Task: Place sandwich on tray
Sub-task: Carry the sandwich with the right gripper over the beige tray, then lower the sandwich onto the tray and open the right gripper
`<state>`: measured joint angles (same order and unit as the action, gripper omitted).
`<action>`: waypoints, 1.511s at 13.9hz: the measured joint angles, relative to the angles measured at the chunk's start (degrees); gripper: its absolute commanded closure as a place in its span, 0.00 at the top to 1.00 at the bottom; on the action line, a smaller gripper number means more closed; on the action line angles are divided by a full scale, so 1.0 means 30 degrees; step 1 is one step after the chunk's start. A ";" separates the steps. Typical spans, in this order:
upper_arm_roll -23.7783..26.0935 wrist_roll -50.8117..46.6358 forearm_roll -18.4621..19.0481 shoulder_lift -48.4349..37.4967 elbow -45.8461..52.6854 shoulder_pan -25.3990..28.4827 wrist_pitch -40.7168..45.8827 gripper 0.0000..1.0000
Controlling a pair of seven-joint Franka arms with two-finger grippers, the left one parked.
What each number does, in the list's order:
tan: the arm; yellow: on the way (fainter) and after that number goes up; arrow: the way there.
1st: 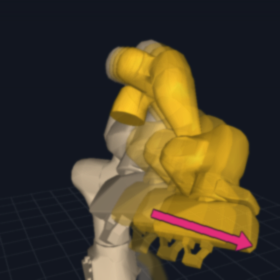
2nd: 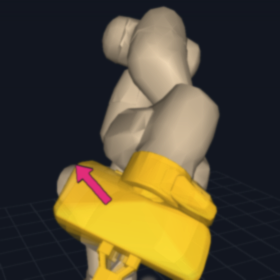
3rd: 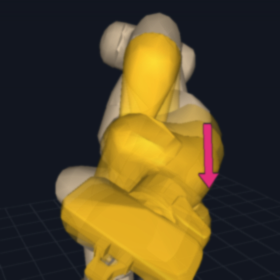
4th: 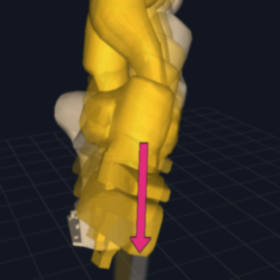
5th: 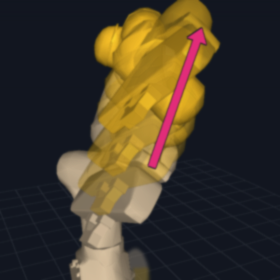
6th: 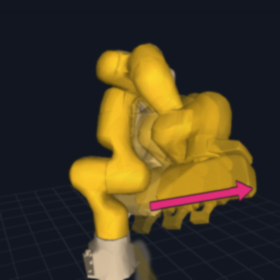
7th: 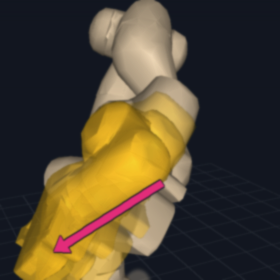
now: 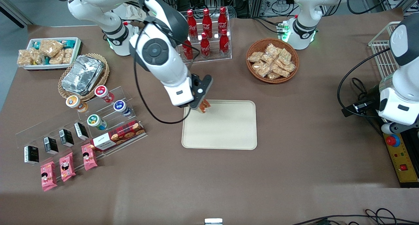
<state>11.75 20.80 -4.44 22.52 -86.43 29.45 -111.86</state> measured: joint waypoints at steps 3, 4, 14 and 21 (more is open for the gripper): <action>-0.0010 -0.0001 0.1925 0.1246 0.0079 0.0538 -0.1883 0.35; -0.0019 0.0000 0.2341 0.1847 0.0146 0.0649 -0.2642 0.35; -0.0078 0.0284 0.7569 0.6806 0.2552 0.1186 -0.6018 0.35; -0.0078 0.0672 0.8472 0.7748 0.2557 0.1486 -0.6408 0.47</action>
<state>11.52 22.82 20.98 45.76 -78.76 33.91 -131.09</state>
